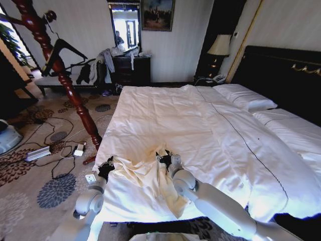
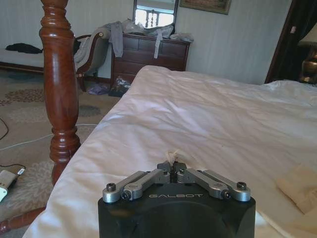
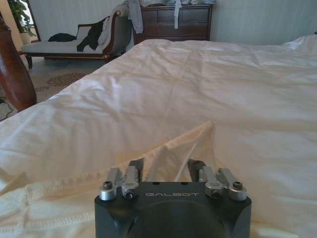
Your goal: Pick up the clothes from the bed and hang them on the clothes hanger.
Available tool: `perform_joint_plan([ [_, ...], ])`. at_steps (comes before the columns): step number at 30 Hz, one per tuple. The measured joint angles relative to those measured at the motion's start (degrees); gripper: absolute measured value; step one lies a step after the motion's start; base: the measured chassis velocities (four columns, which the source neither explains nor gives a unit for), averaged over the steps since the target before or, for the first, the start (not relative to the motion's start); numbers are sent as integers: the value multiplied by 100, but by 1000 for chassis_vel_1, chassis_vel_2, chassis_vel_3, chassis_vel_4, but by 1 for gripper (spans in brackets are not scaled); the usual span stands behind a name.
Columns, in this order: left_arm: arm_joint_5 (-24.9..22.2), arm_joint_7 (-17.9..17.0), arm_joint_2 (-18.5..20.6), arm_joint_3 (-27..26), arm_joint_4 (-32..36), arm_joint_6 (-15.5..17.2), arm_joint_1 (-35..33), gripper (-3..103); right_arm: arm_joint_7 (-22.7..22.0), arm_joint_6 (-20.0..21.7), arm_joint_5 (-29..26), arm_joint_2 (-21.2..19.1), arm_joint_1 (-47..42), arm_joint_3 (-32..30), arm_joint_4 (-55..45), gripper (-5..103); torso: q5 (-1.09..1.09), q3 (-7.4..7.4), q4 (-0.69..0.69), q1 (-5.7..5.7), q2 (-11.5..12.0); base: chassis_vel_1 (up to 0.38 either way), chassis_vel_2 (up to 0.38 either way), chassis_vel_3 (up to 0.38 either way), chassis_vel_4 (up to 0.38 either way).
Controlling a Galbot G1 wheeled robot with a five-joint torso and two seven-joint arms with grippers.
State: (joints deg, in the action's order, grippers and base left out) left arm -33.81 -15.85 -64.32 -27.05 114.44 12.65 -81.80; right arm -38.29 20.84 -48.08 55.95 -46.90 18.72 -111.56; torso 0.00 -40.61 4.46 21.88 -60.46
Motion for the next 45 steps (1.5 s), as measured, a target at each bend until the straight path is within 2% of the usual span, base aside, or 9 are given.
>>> perform_joint_plan([
  [11, -10, -35, 22, -33, 20, 5, -30, 0, 285, -267, 23, -142, -204, -176, -42, 14, 0, 0, 0, 0, 0, 0, 0, 0, 0],
  [13, -49, -36, 38, -52, 56, 1, -31, 0, 567, -536, -75, -248, -284, -287, -152, 4, 0, 0, 0, 0, 0, 0, 0, 0, 0],
  [21, -557, 168, 196, -223, 416, -118, 12, 0, 1898, -1921, -839, -594, -382, -805, -883, 0, 0, 0, -1, 0, 0, 0, 0, 0, 0],
  [24, -1401, 410, 528, -621, 1034, -229, 308, 0, 2490, -2539, -1951, -939, -307, -1640, -1687, 0, 0, 0, 0, 0, 0, 0, 0, 0, 0],
  [27, -1810, 455, 761, -858, 1321, -264, 541, 0, 2640, -2686, -2389, -1169, -246, -2086, -1966, 0, 0, 0, 1, 0, 0, 0, 0, 0, 0],
  [31, -2582, 386, 1455, -1434, 1703, -283, 1102, 0, 2964, -2904, -2864, -1834, -125, -3040, -2259, 0, 2, 0, 1, 0, 0, 0, 0, 0, 0],
  [32, -2966, 313, 1974, -1742, 1757, -291, 1457, 0, 3084, -3008, -3049, -2221, -97, -3555, -2309, 0, 0, 0, 1, 0, -1, 0, 0, 0, 0],
  [38, -3955, 47, 2951, -2128, 1604, -271, 2384, 0, 3039, -3098, -3649, -2974, -150, -4882, -2393, 0, -1, 0, 0, 0, -1, 0, 0, 0, 0],
  [45, -4634, -230, 3425, -2112, 1049, -191, 3596, 0, 2684, -3104, -3990, -3505, -345, -5917, -2558, 0, 0, 1, 1, 0, -1, 0, 0, 0, 0],
])
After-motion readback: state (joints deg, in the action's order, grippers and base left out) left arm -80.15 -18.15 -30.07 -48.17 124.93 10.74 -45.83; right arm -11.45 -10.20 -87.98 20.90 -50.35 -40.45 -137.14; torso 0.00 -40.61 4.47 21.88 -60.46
